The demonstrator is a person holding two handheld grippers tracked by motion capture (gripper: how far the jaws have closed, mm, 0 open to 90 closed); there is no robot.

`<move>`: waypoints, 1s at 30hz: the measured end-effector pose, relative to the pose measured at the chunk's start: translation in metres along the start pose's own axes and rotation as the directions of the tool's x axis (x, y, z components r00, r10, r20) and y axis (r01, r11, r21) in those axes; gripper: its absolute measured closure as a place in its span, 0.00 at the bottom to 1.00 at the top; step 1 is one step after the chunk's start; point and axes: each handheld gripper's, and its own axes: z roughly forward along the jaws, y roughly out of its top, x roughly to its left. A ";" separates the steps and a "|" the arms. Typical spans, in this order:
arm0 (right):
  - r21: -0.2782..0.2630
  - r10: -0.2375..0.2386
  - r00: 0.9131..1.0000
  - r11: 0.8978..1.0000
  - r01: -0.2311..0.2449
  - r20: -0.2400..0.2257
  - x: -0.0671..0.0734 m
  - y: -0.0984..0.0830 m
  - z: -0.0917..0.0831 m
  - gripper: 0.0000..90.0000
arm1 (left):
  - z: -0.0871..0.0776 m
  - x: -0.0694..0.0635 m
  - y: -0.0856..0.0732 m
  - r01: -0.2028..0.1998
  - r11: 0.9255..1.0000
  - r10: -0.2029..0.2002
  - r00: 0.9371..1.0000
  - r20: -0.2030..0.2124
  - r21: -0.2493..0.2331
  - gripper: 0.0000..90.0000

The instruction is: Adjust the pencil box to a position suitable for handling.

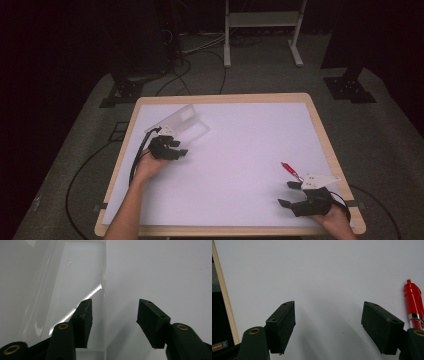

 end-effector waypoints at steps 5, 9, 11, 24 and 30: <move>-0.002 0.003 1.000 1.000 -0.003 0.000 0.000 0.000 -0.001 0.29 | 0.003 0.000 0.000 -0.019 1.000 0.019 1.000 -0.013 0.012 0.70; -0.007 0.006 1.000 1.000 -0.006 0.000 -0.001 -0.001 -0.001 0.29 | 0.006 0.002 -0.001 -0.022 0.999 0.023 0.999 -0.024 0.030 0.77; -0.008 0.007 1.000 1.000 -0.007 0.000 -0.001 -0.001 -0.002 0.29 | 0.007 0.002 -0.002 -0.025 0.999 0.026 0.999 -0.026 0.037 0.78; -0.012 0.001 1.000 1.000 -0.001 0.003 -0.001 -0.001 -0.002 0.29 | 0.008 0.003 -0.003 -0.047 0.998 0.049 0.998 -0.034 0.040 0.98; -0.015 0.004 1.000 1.000 -0.004 -0.003 -0.001 -0.001 -0.002 0.29 | 0.009 0.002 -0.003 -0.061 0.998 0.062 0.997 -0.041 0.036 0.99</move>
